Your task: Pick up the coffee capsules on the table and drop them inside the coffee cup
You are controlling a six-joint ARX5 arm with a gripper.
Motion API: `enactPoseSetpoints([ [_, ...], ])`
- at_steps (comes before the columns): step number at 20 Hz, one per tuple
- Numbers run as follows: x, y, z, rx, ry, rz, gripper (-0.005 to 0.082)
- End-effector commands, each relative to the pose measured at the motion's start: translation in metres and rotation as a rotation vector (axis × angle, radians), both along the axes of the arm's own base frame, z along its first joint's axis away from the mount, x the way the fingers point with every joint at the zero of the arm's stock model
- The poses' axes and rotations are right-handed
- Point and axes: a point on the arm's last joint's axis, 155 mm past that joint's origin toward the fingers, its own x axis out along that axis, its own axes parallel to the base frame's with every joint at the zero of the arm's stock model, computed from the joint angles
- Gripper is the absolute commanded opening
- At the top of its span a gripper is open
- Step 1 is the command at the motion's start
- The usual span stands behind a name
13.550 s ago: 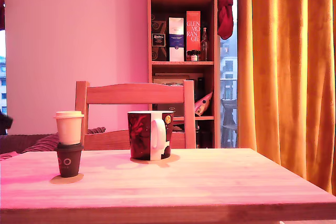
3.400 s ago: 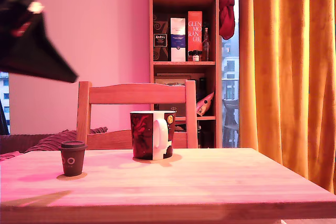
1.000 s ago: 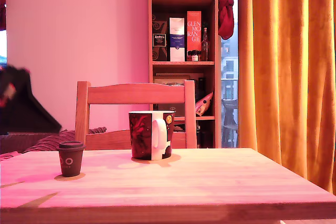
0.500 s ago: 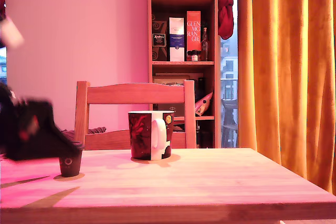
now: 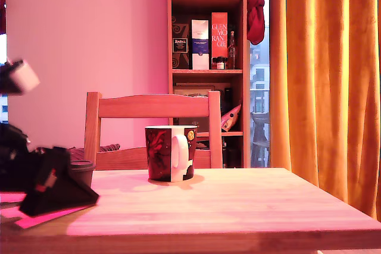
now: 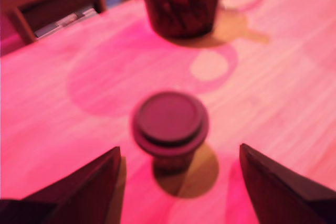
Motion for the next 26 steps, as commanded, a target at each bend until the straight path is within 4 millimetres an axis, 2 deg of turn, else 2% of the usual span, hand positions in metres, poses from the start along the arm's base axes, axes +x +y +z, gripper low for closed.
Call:
enactPoseSetpoints([
  [1,0.004,-0.004,-0.004,0.002,0.008,-0.011,0.0659],
  [5,0.009,-0.009,-0.013,0.010,0.033,-0.019,0.0659],
  [12,0.009,-0.008,-0.014,0.012,0.038,-0.018,0.0652],
  [13,0.008,-0.008,-0.015,0.015,0.041,-0.018,0.0624],
  [14,0.008,-0.007,-0.016,0.018,0.045,-0.018,0.0559],
  [17,0.002,-0.006,-0.024,0.051,0.067,-0.040,0.0220],
  [18,0.002,-0.006,-0.025,0.054,0.070,-0.041,0.0167],
  [22,0.001,-0.006,-0.026,0.061,0.070,-0.044,0.0059],
  [26,0.001,-0.005,-0.026,0.061,0.070,-0.043,0.0056],
])
